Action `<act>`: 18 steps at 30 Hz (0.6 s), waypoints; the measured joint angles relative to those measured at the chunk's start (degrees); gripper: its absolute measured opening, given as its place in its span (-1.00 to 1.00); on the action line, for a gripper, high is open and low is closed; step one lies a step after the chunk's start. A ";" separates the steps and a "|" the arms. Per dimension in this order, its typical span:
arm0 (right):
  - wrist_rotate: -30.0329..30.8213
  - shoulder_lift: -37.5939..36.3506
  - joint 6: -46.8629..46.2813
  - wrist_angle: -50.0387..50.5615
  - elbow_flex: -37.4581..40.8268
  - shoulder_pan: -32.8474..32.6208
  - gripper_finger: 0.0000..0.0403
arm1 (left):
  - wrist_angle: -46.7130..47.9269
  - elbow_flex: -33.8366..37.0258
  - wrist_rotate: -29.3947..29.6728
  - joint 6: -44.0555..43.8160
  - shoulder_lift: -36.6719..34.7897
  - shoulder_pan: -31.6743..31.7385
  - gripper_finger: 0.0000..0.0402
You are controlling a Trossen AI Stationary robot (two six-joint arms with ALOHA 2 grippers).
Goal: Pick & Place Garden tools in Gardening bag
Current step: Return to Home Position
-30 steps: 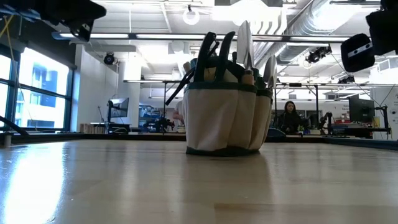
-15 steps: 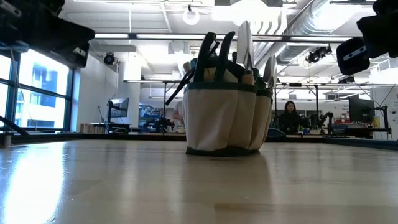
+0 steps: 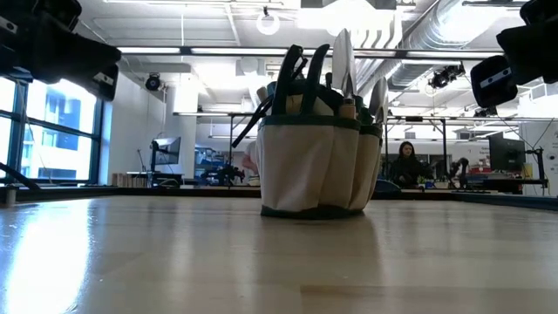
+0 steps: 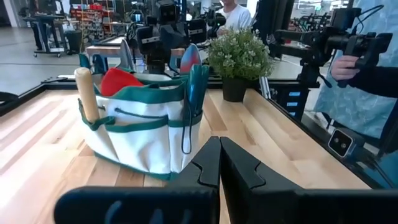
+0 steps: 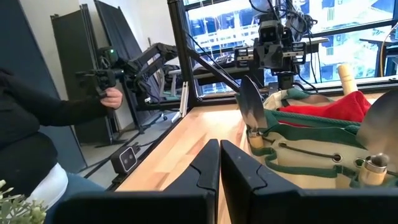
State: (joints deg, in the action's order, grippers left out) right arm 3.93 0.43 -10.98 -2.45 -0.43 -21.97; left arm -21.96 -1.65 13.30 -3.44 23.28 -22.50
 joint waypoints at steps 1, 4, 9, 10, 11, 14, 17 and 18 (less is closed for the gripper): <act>-0.01 0.00 0.00 0.08 0.00 0.01 -0.98 | 2.03 0.00 0.06 -0.02 -2.00 0.00 -1.00; -0.03 0.00 0.00 0.32 0.00 -0.01 -0.98 | 7.48 0.02 0.09 -0.05 -8.67 0.00 -1.00; -0.01 0.00 0.62 0.55 0.02 0.01 -0.98 | 16.89 0.07 0.24 -0.05 -20.24 0.00 -1.00; -0.01 0.00 0.76 0.58 0.02 0.01 -0.98 | 18.81 0.07 0.24 -0.16 -22.33 0.00 -1.00; -0.02 0.01 0.97 0.61 0.02 0.00 -0.98 | 20.19 0.09 0.28 -0.60 -23.39 0.00 -1.00; -0.12 0.04 1.66 0.69 0.02 0.01 -0.98 | 21.37 -0.32 0.25 -1.54 -22.81 0.00 -1.00; -0.08 0.04 2.58 0.74 0.04 0.01 -0.98 | 21.85 -0.40 -0.18 -1.51 -22.51 -0.04 -1.00; -0.05 0.04 3.13 0.75 0.04 0.01 -0.98 | 22.01 -0.43 -0.13 -1.51 -22.52 -0.02 -1.00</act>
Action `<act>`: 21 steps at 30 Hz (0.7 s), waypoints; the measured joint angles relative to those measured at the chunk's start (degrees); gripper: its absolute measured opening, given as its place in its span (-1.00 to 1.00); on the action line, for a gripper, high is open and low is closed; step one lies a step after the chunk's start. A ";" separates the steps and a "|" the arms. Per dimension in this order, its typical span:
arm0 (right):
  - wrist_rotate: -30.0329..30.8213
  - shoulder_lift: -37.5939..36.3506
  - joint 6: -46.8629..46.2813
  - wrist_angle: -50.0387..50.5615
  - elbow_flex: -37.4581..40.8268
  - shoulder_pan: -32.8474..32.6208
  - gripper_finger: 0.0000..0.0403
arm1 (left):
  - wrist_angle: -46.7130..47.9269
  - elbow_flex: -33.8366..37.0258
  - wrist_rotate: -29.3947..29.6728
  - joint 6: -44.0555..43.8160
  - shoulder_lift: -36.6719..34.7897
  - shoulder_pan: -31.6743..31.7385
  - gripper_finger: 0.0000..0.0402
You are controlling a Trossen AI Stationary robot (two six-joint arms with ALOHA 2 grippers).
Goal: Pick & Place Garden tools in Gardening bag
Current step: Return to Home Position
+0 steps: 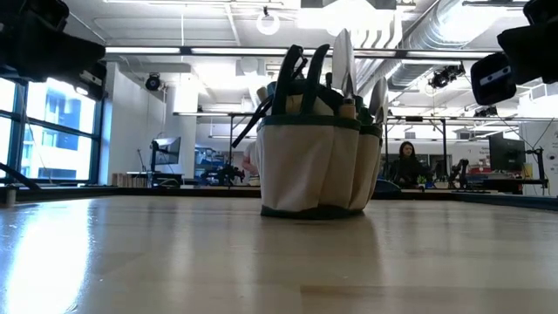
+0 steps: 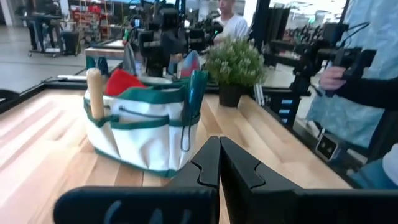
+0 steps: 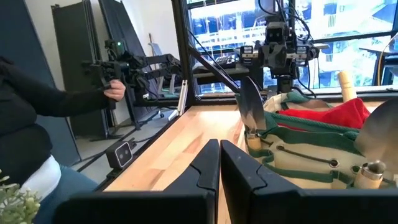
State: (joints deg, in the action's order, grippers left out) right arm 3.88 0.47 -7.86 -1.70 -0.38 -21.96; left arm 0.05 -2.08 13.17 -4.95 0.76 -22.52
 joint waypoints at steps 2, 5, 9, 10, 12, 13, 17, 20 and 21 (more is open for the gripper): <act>0.04 0.00 0.72 0.03 0.00 0.00 -0.98 | 0.07 -0.01 -0.22 0.07 -0.36 0.02 -1.00; 0.09 -0.02 1.36 0.05 0.02 0.00 -0.98 | 0.27 -0.05 -0.28 0.14 -0.43 0.00 -1.00; 0.29 0.00 1.84 0.07 0.02 0.00 -0.98 | 0.44 -0.06 -0.26 0.15 -0.42 0.01 -1.00; 0.46 0.00 1.88 0.05 0.02 0.00 -0.98 | 0.47 -0.07 -0.26 0.16 -0.40 0.02 -1.00; 0.72 0.04 1.90 0.05 0.02 0.00 -0.98 | 0.50 -0.07 -0.20 0.22 -0.38 0.00 -1.00; 0.77 0.11 1.90 0.04 0.02 0.00 -0.98 | 0.40 -0.07 0.15 0.50 -0.38 0.02 -1.00; 0.63 0.77 4.22 0.03 0.02 0.00 -0.98 | -0.11 -0.05 3.00 0.79 -0.38 0.00 -1.00; 0.31 0.94 5.77 -0.04 0.04 -0.02 -0.98 | -0.25 -0.05 5.62 0.82 -0.40 0.00 -1.00; 0.31 0.94 6.04 -0.06 0.04 -0.02 -0.98 | -0.18 -0.05 5.87 0.81 -0.40 0.02 -1.00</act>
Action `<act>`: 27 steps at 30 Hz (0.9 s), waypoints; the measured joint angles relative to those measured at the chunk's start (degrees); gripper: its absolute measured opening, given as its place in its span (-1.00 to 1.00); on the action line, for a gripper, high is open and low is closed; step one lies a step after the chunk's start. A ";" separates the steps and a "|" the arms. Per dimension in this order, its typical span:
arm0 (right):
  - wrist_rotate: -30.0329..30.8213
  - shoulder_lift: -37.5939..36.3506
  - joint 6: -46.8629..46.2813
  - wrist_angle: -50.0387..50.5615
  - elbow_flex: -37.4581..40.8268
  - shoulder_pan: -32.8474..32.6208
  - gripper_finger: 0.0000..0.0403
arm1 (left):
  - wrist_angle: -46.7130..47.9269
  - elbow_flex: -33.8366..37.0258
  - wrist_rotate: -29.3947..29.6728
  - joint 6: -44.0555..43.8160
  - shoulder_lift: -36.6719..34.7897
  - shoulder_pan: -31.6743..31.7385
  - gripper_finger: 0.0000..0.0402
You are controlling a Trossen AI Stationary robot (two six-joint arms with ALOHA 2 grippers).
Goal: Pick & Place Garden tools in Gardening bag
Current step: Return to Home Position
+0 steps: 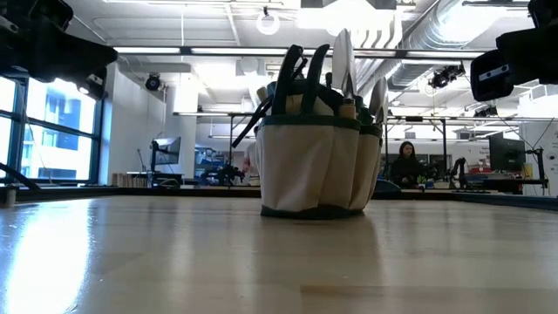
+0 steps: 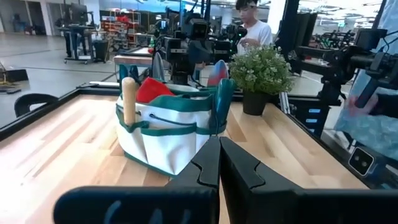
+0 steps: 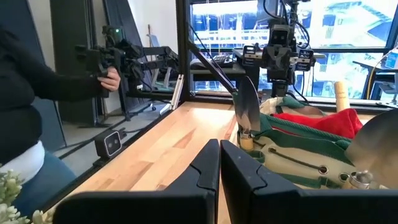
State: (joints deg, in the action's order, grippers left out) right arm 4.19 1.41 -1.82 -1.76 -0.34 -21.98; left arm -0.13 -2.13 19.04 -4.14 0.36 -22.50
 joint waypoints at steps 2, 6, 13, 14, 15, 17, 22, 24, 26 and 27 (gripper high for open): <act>-0.02 0.00 0.14 -0.02 0.00 0.00 -0.98 | 0.12 0.00 -0.05 0.00 0.02 0.00 -1.00; -0.02 0.02 0.15 -0.02 0.02 0.00 -0.98 | 0.10 0.00 -0.08 -0.25 0.02 0.00 -1.00; -0.04 0.02 0.15 -0.07 0.02 0.00 -0.98 | 0.05 0.00 -0.71 -0.61 0.02 0.00 -1.00; -0.05 0.02 0.15 -0.07 0.02 0.00 -0.98 | 0.02 0.00 -0.72 -0.61 0.02 0.00 -1.00; -0.04 0.04 0.15 -0.07 0.02 0.00 -0.98 | -0.01 0.00 -0.76 -0.61 0.02 0.00 -1.00; -0.07 0.04 0.15 -0.09 0.02 0.00 -0.98 | -0.03 0.00 -0.76 -0.61 0.02 0.00 -1.00; -0.07 0.04 0.15 -0.11 0.02 0.00 -0.98 | -0.06 0.00 -0.86 -0.63 0.02 0.00 -1.00; -0.08 0.04 0.14 -0.11 0.02 0.00 -0.98 | -0.08 0.00 -0.90 -0.63 0.02 0.00 -1.00; -0.09 0.04 0.13 -0.11 0.02 0.00 -0.98 | -0.08 0.00 -0.91 -0.63 0.02 0.00 -1.00; -0.09 0.04 0.15 -0.11 0.02 0.00 -0.98 | -0.08 0.00 -0.91 -0.63 0.02 0.00 -1.00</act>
